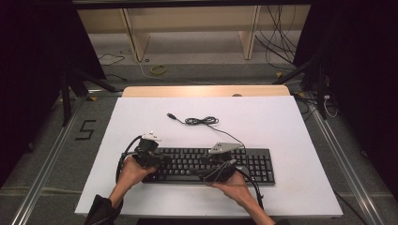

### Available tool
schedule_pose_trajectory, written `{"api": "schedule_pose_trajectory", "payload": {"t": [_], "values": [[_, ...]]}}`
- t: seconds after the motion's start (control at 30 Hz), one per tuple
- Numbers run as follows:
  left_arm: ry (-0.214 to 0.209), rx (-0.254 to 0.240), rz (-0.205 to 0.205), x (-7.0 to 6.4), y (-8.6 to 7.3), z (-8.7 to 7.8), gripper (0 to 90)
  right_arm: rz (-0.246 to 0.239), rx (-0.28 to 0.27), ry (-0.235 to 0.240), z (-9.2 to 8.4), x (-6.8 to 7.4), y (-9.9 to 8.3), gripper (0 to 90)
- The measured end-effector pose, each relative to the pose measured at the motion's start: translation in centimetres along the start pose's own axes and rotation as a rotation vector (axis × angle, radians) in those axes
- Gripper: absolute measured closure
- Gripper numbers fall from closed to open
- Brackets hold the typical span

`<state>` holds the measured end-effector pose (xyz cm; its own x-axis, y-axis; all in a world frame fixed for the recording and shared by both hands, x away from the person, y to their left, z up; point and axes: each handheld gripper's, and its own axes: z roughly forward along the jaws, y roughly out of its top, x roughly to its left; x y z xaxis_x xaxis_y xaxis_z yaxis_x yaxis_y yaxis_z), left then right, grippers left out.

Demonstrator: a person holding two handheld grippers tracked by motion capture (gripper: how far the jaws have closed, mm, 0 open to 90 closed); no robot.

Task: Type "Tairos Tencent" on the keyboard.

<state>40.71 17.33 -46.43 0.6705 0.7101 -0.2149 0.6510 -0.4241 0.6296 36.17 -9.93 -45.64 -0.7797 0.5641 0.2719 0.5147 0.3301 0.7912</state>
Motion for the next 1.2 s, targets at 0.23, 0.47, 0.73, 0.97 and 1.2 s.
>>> {"api": "schedule_pose_trajectory", "payload": {"t": [0.23, 0.47, 0.73, 0.97, 1.2], "values": [[0.004, 0.011, 0.007, 0.0, -0.1, 0.2, 89.0, 0.0, 0.0, 0.0, 0.0, 0.0, 0.0, 36.2], [0.002, 0.011, 0.008, 0.1, -0.3, 0.6, 89.1, 0.0, 0.001, 0.0, 0.0, 0.0, 0.0, 36.2], [-0.008, -0.005, -0.001, 0.0, -0.2, 0.4, 88.6, 0.0, -0.001, -0.001, -0.1, 0.0, 0.0, 36.2], [-0.024, -0.022, -0.011, -0.1, -0.1, -0.3, 82.0, 0.001, -0.001, -0.001, 0.0, 0.0, 0.0, 36.2], [-0.05, -0.042, -0.035, 0.0, -0.1, -1.0, 70.7, -0.001, 0.001, -0.001, 0.1, 0.1, 0.0, 36.3]]}}
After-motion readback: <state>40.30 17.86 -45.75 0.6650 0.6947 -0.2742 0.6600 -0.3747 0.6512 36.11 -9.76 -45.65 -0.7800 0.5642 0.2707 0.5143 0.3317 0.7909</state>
